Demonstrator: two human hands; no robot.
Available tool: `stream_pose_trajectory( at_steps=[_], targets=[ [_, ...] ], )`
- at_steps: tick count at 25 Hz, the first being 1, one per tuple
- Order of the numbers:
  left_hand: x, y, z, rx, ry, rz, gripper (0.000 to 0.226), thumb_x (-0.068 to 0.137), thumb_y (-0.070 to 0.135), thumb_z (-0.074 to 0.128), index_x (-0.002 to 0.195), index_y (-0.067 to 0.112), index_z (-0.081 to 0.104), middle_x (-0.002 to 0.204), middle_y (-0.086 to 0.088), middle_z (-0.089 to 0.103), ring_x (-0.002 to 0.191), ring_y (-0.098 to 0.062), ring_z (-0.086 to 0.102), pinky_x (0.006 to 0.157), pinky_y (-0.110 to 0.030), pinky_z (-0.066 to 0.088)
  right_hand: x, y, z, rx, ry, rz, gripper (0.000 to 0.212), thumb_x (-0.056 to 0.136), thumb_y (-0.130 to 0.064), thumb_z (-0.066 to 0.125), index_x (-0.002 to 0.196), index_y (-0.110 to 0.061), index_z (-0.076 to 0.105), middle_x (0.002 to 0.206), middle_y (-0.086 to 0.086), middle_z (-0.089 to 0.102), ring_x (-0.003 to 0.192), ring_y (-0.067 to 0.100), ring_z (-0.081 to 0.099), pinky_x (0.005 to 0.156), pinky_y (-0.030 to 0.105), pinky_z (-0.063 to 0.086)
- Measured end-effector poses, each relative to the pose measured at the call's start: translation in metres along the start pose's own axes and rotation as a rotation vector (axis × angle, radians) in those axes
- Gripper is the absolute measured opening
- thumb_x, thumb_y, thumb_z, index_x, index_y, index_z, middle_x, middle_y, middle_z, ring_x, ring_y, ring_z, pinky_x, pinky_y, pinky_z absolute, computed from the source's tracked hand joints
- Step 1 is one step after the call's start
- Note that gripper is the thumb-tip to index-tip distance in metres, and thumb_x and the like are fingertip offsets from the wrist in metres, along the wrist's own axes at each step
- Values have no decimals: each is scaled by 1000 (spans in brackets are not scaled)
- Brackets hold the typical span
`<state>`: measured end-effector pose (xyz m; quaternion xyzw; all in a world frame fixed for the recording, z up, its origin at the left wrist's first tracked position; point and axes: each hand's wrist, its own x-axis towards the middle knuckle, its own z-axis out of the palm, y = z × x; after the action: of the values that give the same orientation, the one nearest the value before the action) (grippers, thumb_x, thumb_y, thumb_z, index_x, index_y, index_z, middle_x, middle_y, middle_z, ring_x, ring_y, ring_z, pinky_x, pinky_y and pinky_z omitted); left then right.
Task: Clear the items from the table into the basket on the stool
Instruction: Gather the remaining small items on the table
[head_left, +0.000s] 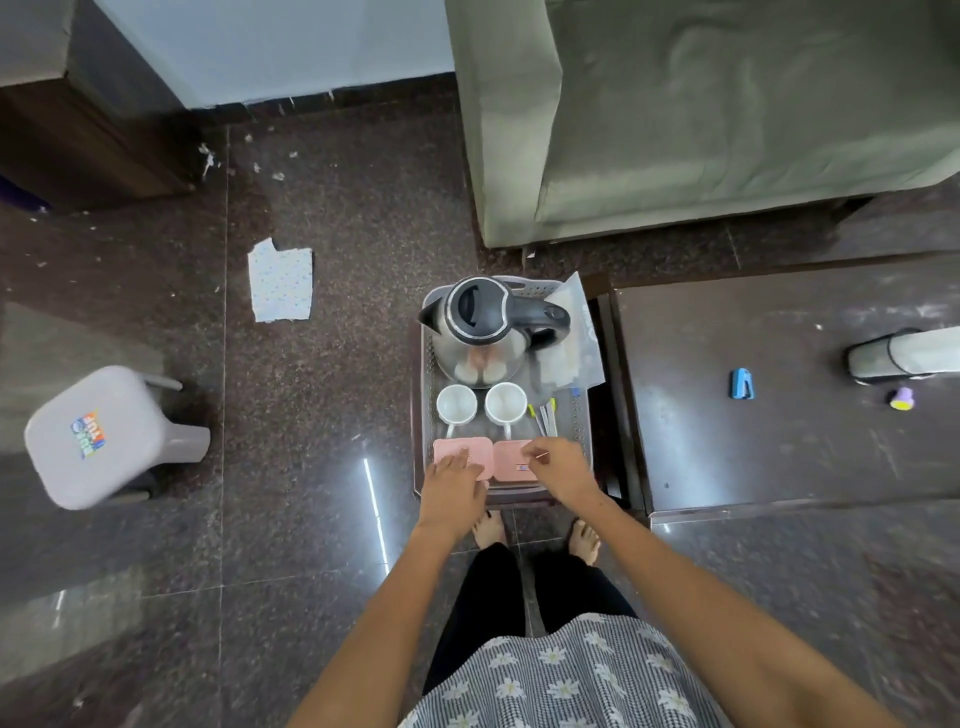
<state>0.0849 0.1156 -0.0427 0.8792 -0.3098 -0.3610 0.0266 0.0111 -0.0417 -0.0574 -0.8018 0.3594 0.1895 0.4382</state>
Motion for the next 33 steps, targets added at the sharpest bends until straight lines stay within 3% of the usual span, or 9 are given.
stream_pose_trajectory(
  at_steps=[6, 10, 15, 19, 21, 23, 27, 31, 33],
  targets=[
    [27, 111, -20, -293, 105, 138, 26, 92, 21, 47, 108, 13, 65, 116, -9, 62, 107, -29, 57, 89, -37, 45, -8, 71, -91, 170, 261, 95, 19, 81, -4, 59, 87, -12, 75, 91, 6, 76, 86, 21, 70, 87, 32, 54],
    [60, 214, -13, -351, 96, 250, 28, 93, 23, 48, 113, 13, 64, 117, -6, 62, 109, -24, 58, 92, -33, 45, -6, 146, -163, 231, 373, 276, 20, 81, -8, 56, 85, -16, 74, 88, 8, 75, 88, 25, 69, 85, 32, 52],
    [104, 315, 13, -428, 85, 208, 26, 92, 25, 50, 111, 14, 64, 115, -4, 64, 106, -20, 60, 91, -32, 47, 38, 232, -228, 124, 356, 415, 26, 86, -11, 53, 104, -17, 70, 105, 14, 71, 100, 34, 64, 86, 35, 50],
    [145, 353, 39, -493, 111, 97, 24, 91, 24, 52, 109, 15, 66, 113, -3, 66, 105, -20, 61, 92, -32, 48, 99, 262, -249, -177, 152, 288, 49, 90, -13, 51, 138, -21, 42, 137, 18, 41, 110, 38, 56, 91, 40, 46],
    [165, 364, 55, -505, 129, 63, 25, 91, 24, 52, 110, 15, 66, 114, -3, 66, 106, -19, 61, 94, -33, 47, 130, 279, -246, -323, 54, 238, 57, 92, -18, 51, 145, -27, 30, 149, 18, 21, 118, 39, 49, 94, 43, 47],
    [181, 370, 70, -518, 140, 40, 25, 91, 23, 53, 111, 14, 65, 115, -3, 66, 107, -19, 61, 95, -33, 47, 150, 296, -238, -451, -22, 182, 49, 92, -18, 51, 139, -20, 38, 152, 20, 13, 121, 39, 45, 92, 45, 49],
    [198, 382, 93, -573, 139, -42, 23, 90, 22, 56, 109, 15, 67, 110, -3, 68, 101, -18, 64, 91, -30, 48, 158, 325, -234, -502, -36, 48, 28, 88, -8, 49, 115, -6, 55, 141, 19, 29, 105, 38, 54, 80, 43, 51],
    [210, 422, 102, -725, 40, -160, 32, 91, 21, 56, 121, 9, 60, 111, -10, 68, 101, -18, 64, 88, -19, 41, 128, 339, -273, -262, 4, -18, 37, 86, -24, 60, 122, -21, 55, 136, 7, 37, 100, 34, 60, 84, 41, 51],
    [219, 453, 109, -896, -24, -241, 39, 90, 23, 59, 125, 7, 55, 107, -11, 68, 93, -15, 63, 87, -23, 45, 106, 343, -296, -144, 36, -76, 47, 84, -24, 60, 129, -23, 45, 134, 3, 41, 102, 33, 60, 81, 40, 51]
  ],
)
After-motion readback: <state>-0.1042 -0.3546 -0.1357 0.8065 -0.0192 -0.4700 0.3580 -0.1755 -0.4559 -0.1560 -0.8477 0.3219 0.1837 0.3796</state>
